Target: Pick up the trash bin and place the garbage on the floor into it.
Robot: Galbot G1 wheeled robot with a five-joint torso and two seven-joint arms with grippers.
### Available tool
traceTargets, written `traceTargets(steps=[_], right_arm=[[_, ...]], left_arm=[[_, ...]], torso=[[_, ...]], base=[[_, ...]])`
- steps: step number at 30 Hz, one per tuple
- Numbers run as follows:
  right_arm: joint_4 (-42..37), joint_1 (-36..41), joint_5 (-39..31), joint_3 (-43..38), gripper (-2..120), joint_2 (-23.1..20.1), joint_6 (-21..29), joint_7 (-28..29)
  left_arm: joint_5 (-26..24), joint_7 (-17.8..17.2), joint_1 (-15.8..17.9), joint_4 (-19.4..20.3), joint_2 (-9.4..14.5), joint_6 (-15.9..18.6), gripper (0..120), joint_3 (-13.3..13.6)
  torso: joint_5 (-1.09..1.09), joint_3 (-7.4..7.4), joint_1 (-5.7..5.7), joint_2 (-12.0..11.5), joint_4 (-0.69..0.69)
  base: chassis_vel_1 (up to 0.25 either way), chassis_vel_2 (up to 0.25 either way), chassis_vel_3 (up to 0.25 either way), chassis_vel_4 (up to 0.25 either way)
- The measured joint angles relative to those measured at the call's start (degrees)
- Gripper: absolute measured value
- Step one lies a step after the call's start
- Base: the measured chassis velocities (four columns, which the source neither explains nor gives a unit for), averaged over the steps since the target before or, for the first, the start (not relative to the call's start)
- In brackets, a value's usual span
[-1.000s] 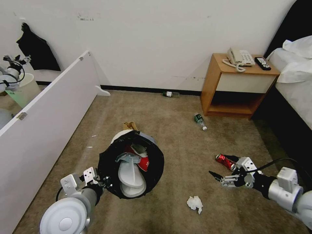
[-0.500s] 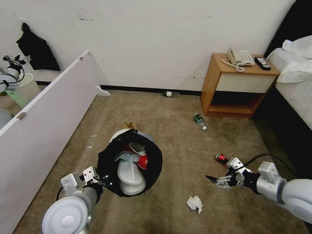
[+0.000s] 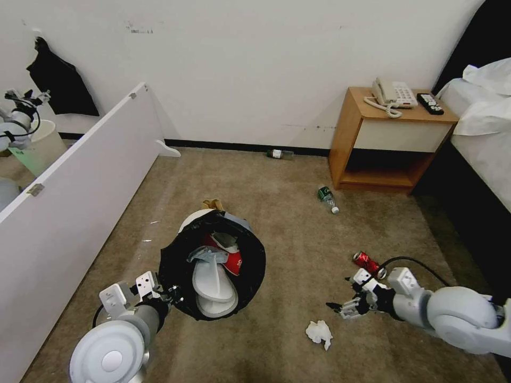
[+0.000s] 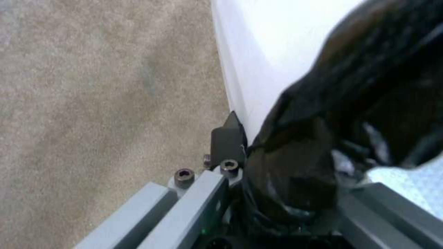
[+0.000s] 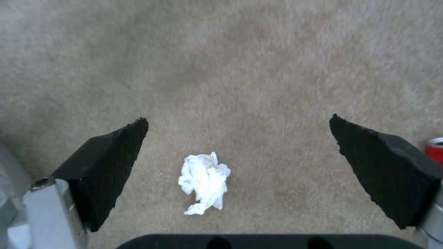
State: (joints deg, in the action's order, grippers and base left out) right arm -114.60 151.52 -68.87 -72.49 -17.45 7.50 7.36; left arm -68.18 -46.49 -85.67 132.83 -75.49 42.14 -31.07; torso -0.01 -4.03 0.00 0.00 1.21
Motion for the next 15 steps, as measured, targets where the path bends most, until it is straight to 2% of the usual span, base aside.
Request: traceTargets(steps=[5, 8, 10, 15], right_arm=[[4.0, 3.3, -3.8, -0.9, 100, -5.9, 1.2, 3.0], [4.6, 3.8, -4.2, -1.0, 100, -6.8, 1.3, 3.2], [6.8, 4.8, -6.1, -1.1, 100, -9.5, 2.0, 4.0], [8.5, 5.4, -8.9, -0.6, 100, -11.8, 3.3, 5.0]], left_arm=[[0.7, 0.9, 0.0, -0.2, 0.0, 0.0, 0, -0.2], [0.8, 1.1, 0.1, -0.3, 0.0, 0.0, 0, -0.3], [1.3, 1.6, 0.1, -0.4, 0.0, 0.0, 0, -0.5], [1.9, 2.2, 0.1, -0.7, 0.2, 0.0, 0, -0.5]], torso=[[0.00, 0.00, 0.00, 0.0, 0.02], [0.00, 0.00, 0.00, 0.0, 0.02], [0.00, 0.00, 0.00, 0.0, 0.00], [0.00, 0.00, 0.00, 0.0, 0.02]], base=[[0.000, 0.000, 0.000, 0.000], [0.000, 0.000, 0.000, 0.000], [0.000, 0.000, 0.000, 0.000], [0.000, 0.000, 0.000, 0.000]])
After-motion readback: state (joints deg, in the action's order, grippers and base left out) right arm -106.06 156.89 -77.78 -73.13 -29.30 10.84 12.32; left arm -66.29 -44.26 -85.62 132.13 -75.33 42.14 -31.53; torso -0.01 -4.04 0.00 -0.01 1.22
